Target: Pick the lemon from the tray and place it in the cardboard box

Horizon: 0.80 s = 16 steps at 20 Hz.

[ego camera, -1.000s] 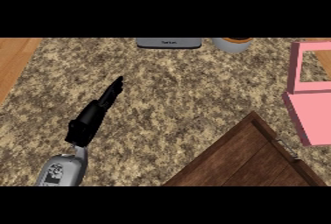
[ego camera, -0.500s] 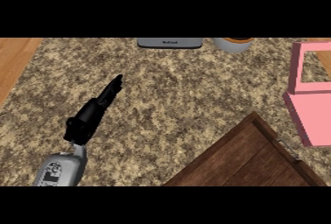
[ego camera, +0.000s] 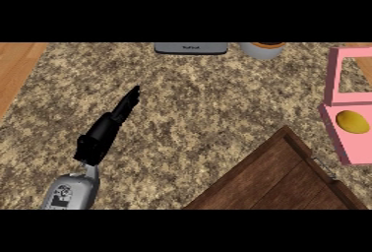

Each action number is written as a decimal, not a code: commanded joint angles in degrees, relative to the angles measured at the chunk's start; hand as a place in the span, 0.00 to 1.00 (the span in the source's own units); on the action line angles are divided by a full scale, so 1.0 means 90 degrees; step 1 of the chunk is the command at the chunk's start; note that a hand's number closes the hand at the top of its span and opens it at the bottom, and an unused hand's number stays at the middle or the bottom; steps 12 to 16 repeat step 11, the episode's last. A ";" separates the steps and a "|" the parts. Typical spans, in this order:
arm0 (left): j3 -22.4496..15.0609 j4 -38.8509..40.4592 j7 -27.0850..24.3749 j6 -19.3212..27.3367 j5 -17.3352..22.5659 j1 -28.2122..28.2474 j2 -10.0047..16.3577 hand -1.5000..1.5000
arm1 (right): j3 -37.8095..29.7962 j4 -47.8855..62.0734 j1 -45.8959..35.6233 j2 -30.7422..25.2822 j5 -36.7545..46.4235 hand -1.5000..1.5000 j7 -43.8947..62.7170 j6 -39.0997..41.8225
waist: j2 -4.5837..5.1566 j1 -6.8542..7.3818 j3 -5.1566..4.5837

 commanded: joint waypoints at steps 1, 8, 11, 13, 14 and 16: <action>-0.0118 -0.0101 0.0328 0.0157 -0.0128 -0.0156 -0.0164 0.50 | -0.0428 0.0798 -0.0395 0.0136 -0.0488 0.00 -0.0636 0.0278 | 0.0003 -0.0005 0.0008; -0.0107 0.0098 -0.0309 0.0138 -0.0203 0.0301 -0.0070 0.50 | -0.1791 0.1611 -0.1035 -0.0102 -0.1966 0.00 -0.0483 0.1217 | 0.0004 -0.0027 0.0005; 0.0022 -0.0322 0.0166 -0.0068 0.0063 0.0185 0.0039 0.50 | -0.2236 0.2150 -0.0817 -0.0526 -0.2350 0.00 -0.0705 0.1741 | -0.0004 -0.0016 0.0012; 0.0022 -0.0322 0.0166 -0.0068 0.0063 0.0185 0.0039 0.50 | -0.2236 0.2150 -0.0817 -0.0526 -0.2350 0.00 -0.0705 0.1741 | -0.0004 -0.0016 0.0012; 0.0022 -0.0322 0.0166 -0.0068 0.0063 0.0185 0.0039 0.50 | -0.2236 0.2150 -0.0817 -0.0526 -0.2350 0.00 -0.0705 0.1741 | -0.0004 -0.0016 0.0012; 0.0022 -0.0322 0.0166 -0.0068 0.0063 0.0185 0.0039 0.50 | -0.2236 0.2150 -0.0817 -0.0526 -0.2350 0.00 -0.0705 0.1741 | -0.0004 -0.0016 0.0012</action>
